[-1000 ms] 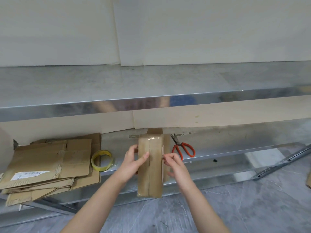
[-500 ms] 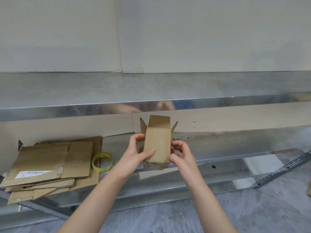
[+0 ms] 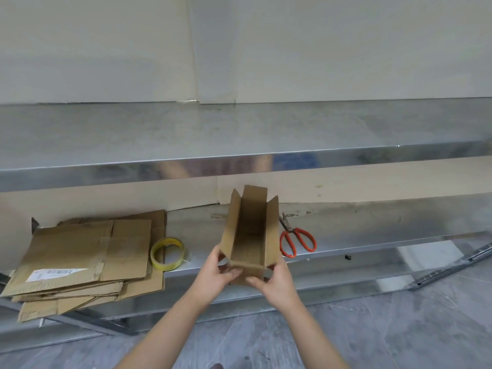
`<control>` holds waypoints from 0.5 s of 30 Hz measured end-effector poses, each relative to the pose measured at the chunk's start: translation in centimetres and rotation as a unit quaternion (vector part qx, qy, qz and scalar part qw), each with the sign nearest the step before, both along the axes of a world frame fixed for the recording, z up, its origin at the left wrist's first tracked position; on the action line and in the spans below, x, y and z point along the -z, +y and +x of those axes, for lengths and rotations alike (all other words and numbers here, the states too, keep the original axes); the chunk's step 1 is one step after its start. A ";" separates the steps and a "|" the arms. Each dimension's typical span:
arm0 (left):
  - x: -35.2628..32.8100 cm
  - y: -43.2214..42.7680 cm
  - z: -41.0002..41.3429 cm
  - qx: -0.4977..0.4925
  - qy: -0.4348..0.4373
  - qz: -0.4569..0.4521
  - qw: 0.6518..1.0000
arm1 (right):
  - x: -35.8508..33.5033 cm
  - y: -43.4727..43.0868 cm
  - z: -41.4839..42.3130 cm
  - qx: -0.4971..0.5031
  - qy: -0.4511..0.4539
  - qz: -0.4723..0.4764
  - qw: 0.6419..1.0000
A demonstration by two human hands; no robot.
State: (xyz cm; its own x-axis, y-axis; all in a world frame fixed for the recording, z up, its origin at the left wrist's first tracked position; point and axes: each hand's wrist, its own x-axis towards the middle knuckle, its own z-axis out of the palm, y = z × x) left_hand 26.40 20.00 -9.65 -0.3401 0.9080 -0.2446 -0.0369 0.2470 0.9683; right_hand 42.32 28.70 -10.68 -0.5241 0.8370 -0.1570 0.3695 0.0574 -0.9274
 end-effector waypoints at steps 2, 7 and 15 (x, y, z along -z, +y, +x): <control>0.5 -0.4 -0.3 0.058 0.089 -0.016 0.994 | 0.7 0.0 -0.4 0.014 0.005 0.008 1.000; 1.9 -1.9 -4.1 0.134 0.490 -0.090 0.856 | 1.2 0.4 -0.6 0.084 0.011 -0.025 0.996; -0.3 -1.7 -6.9 0.154 0.627 -0.081 0.759 | -0.2 0.7 3.4 0.101 0.009 -0.015 0.995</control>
